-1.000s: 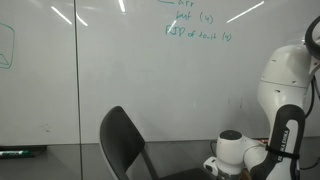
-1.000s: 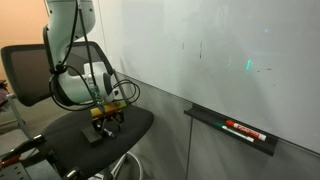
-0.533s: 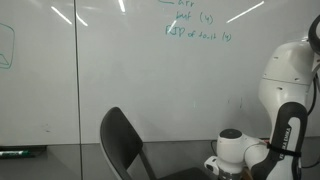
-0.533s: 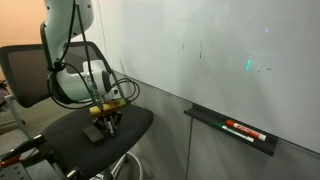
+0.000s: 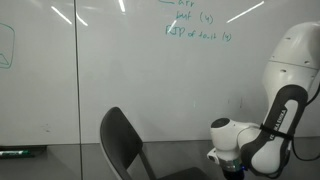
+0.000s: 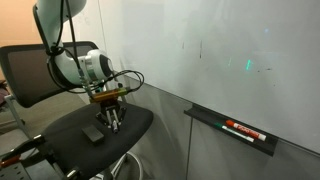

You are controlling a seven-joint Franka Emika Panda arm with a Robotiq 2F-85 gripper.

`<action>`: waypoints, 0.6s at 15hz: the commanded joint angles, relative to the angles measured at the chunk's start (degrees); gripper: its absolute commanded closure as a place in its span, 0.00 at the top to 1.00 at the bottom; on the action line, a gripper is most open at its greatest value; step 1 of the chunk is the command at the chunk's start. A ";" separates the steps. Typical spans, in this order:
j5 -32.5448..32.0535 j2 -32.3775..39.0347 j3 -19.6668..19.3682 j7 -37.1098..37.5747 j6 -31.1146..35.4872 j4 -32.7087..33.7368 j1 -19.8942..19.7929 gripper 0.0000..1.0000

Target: Write something on the whiteboard

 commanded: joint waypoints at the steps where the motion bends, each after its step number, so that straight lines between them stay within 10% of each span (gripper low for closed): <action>1: 3.52 -7.43 -0.82 1.72 -11.24 -0.27 0.39 0.10; 9: 4.03 -24.71 -5.02 8.73 -29.66 0.76 -5.49 0.10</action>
